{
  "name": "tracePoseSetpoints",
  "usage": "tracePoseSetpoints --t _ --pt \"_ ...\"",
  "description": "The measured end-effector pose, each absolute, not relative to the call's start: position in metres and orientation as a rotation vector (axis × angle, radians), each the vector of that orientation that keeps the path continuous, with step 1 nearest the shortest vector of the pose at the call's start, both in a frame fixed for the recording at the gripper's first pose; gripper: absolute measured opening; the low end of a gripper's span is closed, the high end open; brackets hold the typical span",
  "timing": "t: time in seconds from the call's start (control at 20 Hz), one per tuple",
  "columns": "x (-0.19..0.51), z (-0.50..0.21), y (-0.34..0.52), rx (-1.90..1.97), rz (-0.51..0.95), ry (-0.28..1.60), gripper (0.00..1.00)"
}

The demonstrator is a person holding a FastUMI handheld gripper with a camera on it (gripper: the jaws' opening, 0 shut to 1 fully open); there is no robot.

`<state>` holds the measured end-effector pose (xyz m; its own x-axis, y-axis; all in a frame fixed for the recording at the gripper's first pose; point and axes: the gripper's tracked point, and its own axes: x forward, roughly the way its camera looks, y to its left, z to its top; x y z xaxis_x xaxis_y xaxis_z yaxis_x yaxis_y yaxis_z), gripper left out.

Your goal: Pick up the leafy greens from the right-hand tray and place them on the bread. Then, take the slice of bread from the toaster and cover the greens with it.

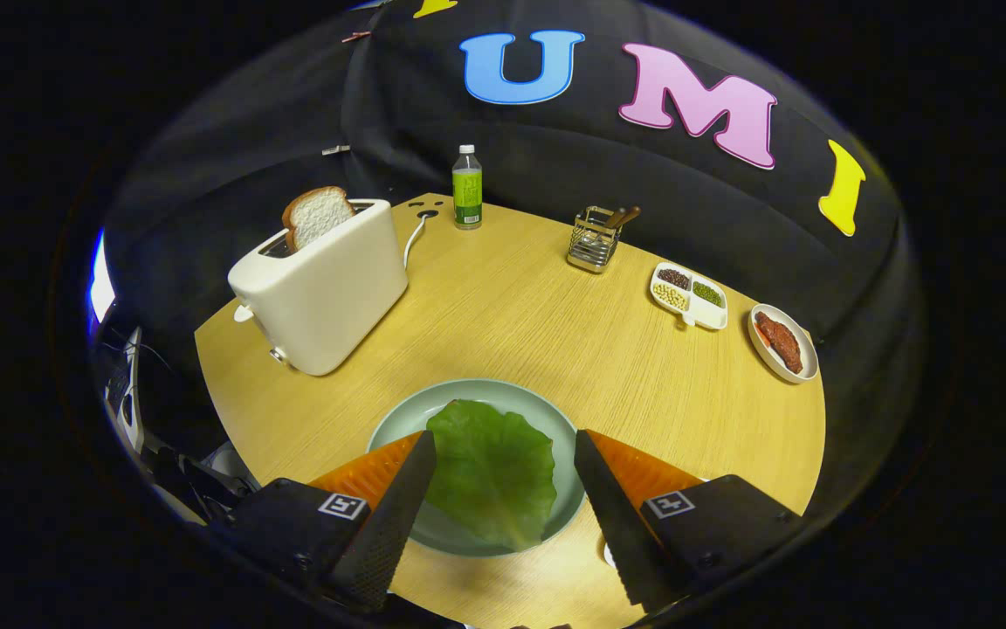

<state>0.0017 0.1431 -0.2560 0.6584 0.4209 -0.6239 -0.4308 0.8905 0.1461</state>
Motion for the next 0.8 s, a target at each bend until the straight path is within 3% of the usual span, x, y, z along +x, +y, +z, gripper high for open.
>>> tracePoseSetpoints --t 0.3,0.8 --pt "0.011 -0.213 0.14 0.073 0.447 0.587 0.99" --pt "0.047 -0.054 0.193 0.043 0.479 0.197 0.98"
